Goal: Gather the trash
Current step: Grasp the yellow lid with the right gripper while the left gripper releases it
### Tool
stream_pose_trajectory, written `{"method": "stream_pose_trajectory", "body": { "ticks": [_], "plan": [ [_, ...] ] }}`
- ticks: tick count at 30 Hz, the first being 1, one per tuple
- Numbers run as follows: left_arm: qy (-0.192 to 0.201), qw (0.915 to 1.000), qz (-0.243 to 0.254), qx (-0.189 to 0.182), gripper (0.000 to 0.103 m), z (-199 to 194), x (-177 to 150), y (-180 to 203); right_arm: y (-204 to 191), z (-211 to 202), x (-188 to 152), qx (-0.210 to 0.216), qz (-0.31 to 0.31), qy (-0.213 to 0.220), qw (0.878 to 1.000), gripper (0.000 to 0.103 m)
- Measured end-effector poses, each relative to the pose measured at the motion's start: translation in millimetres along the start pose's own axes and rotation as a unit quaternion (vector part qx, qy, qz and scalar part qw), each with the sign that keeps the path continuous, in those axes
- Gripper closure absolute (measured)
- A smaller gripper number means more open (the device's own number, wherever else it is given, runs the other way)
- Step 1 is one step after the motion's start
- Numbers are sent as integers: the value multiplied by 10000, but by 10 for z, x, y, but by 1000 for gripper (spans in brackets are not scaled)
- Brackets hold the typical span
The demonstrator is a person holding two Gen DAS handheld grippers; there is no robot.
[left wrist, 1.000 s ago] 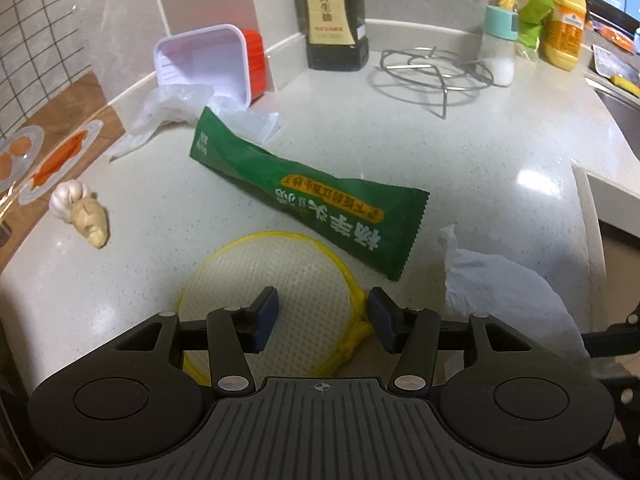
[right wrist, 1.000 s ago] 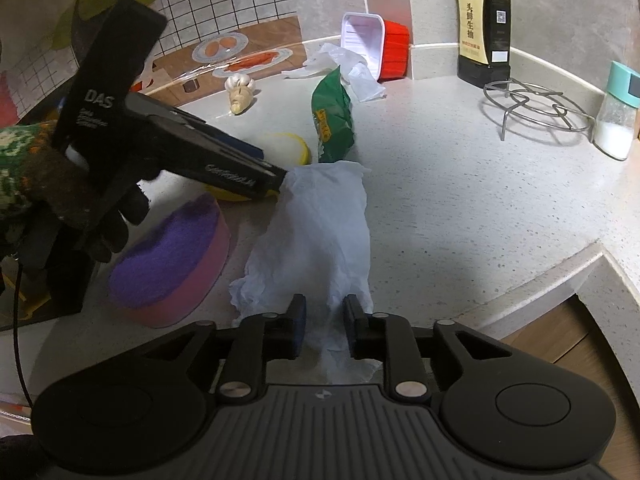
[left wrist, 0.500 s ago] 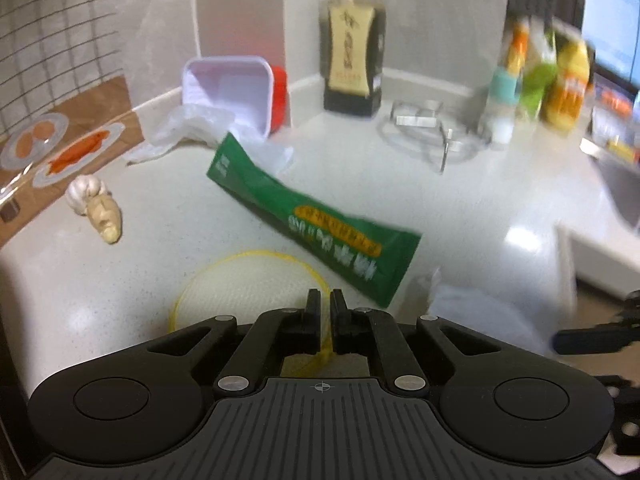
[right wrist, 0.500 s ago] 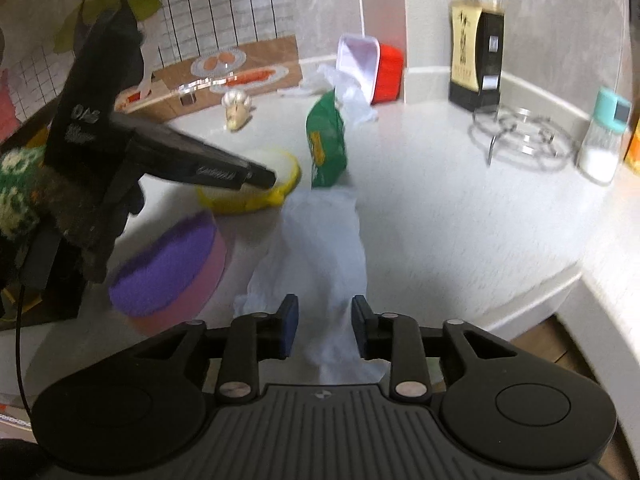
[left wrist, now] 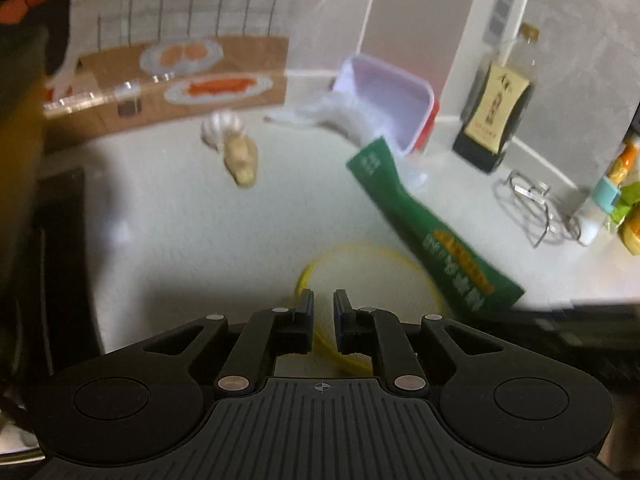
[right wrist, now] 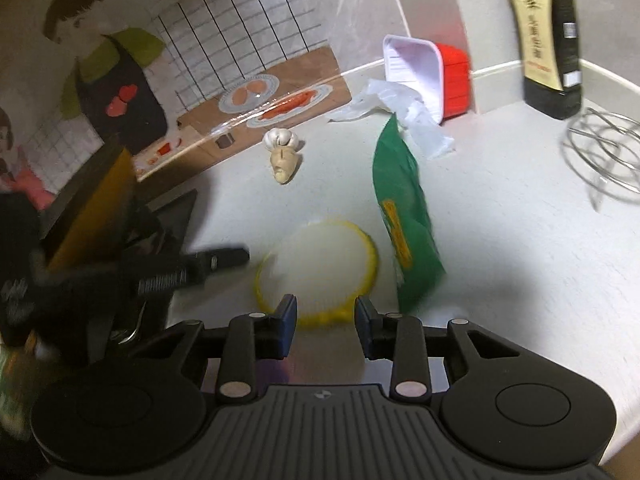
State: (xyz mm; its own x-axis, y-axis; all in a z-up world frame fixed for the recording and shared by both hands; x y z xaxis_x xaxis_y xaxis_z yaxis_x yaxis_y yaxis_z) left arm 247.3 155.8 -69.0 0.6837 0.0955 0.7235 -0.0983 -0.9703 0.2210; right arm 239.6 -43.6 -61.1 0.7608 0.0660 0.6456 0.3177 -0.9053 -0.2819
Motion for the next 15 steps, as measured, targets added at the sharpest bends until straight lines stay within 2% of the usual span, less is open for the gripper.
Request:
{"method": "stream_pose_trajectory", "body": {
  "ticks": [3, 10, 15],
  "plan": [
    [-229, 9996, 12, 137, 89, 136, -31, -26, -33, 313, 110, -238, 33, -99, 9997, 71],
    [-208, 9995, -226, -70, 87, 154, -60, -167, 158, 708, 194, -368, 713, -236, 9965, 70],
    [-253, 9978, -481, -381, 86, 160, -64, -273, 292, 704, 218, -71, 1239, -329, 9917, 70]
  ]
}}
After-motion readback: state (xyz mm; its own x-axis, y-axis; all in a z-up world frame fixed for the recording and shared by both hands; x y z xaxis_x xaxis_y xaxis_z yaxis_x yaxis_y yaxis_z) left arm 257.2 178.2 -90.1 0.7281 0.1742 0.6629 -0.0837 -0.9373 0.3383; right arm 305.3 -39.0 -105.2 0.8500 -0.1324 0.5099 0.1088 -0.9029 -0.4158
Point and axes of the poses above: each gripper's, at about its wrist camera, not at the fingertips, and z roughly the way its jaws point, y to its right, x to its top, the point moved 1 cm from there along z, roughly the way its jaws point, and after that the axes turned 4 degrees about -x, right-handed, at the moved point
